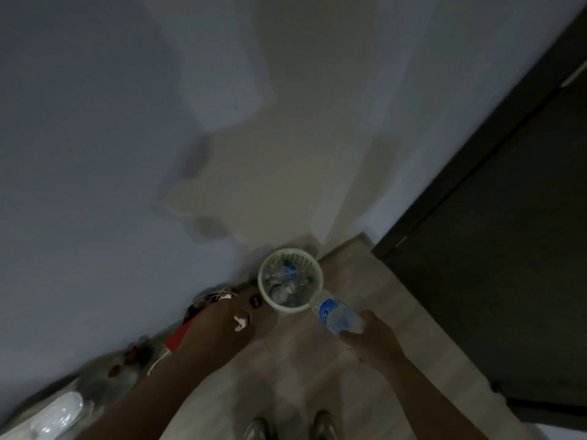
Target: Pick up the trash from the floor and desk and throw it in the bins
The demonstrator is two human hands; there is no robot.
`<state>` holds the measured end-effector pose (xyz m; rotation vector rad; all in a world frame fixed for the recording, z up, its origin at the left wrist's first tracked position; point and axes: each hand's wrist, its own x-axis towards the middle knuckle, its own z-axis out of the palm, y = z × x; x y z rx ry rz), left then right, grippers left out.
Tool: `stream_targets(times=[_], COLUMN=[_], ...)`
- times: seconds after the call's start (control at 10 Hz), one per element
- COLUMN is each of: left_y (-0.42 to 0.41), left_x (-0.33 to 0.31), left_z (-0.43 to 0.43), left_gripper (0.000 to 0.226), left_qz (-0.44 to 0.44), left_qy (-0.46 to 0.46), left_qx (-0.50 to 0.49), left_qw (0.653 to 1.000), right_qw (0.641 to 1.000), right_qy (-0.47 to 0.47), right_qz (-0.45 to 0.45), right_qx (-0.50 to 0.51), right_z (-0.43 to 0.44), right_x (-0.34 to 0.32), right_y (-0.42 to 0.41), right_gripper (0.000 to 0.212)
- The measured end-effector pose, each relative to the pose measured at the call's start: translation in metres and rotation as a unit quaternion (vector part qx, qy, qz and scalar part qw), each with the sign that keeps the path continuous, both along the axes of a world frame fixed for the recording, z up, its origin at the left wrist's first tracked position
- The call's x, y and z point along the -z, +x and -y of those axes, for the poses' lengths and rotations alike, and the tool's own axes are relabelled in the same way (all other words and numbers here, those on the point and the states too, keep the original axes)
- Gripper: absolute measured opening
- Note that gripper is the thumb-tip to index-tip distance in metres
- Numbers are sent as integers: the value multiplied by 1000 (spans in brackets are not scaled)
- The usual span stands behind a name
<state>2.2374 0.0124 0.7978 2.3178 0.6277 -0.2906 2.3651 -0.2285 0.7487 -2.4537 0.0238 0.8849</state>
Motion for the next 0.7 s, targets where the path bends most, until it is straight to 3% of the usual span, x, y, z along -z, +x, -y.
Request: stream_targets(times=[0.2, 0.3, 0.4, 0.7], left_y=[44, 59, 70, 70], left_x=[55, 79, 92, 81], left_z=[-21, -29, -32, -18], left_gripper=[24, 10, 11, 23], left_qz=[-3, -16, -11, -31], left_qy=[2, 42, 79, 10], left_qx=[-75, -77, -65, -129], left_qw=[997, 996, 995, 991], right_qw=[998, 999, 996, 987], right_qy=[-30, 10, 38, 59], right_qz=[-21, -41, -39, -60], right_qx=[-45, -34, -69, -139], right_z=[-49, -75, -94, -69], right_x=[82, 117, 140, 124], right_y=[90, 125, 135, 100], right_gripper=[56, 66, 61, 57])
